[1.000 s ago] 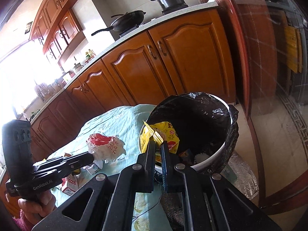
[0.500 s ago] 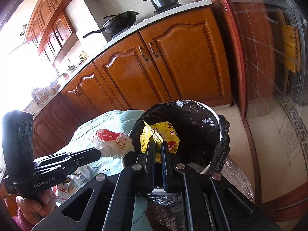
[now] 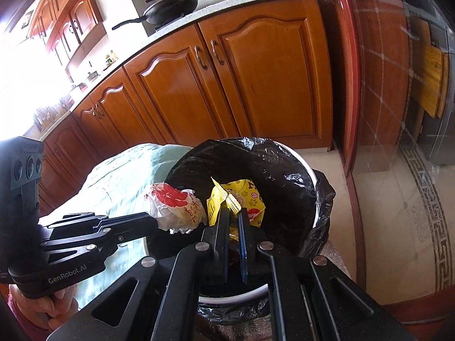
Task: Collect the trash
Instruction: 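Open the left gripper over the bin while the right gripper opens, releasing both items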
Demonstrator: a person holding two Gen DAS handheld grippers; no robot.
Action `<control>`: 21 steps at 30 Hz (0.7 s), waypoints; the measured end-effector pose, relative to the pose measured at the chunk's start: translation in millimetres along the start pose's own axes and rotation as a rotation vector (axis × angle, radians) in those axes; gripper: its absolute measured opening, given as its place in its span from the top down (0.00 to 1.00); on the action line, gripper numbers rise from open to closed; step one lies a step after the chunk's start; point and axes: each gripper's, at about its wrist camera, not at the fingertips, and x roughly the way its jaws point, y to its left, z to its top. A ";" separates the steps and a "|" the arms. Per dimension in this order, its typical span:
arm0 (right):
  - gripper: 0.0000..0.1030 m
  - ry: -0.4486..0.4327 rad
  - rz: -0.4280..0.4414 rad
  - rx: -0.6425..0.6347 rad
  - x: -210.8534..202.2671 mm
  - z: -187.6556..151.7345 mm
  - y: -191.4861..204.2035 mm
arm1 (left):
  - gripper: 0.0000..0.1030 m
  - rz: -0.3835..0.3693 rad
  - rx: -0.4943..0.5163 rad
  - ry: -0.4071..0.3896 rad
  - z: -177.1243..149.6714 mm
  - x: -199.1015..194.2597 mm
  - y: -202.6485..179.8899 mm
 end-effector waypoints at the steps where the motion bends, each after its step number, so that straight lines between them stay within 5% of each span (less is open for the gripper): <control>1: 0.95 0.004 0.002 0.002 2.1 0.4 -0.9 | 0.95 -0.001 -0.003 0.004 0.7 2.0 0.1; 5: 0.94 0.018 0.003 0.009 8.4 0.5 -3.6 | 0.93 -0.004 -0.012 0.024 1.5 9.2 0.1; 10: 0.88 0.041 0.004 0.035 15.0 1.1 -9.6 | 0.77 0.001 -0.029 0.023 -0.6 8.8 1.7; 12: 0.80 0.038 -0.008 0.036 13.6 1.1 -9.4 | 0.72 -0.002 -0.037 0.008 -3.4 3.3 3.7; 14: 0.61 0.024 -0.001 0.041 10.2 -0.3 -10.3 | 0.72 -0.004 -0.048 -0.007 -7.2 -3.9 6.7; 18: 0.55 -0.008 0.013 0.055 -1.7 -4.9 -9.8 | 0.53 0.007 -0.088 -0.064 -23.5 -25.5 14.4; 21: 0.28 -0.046 0.044 0.077 -13.2 -11.0 -7.2 | 0.38 0.030 -0.126 -0.110 -38.9 -44.0 22.9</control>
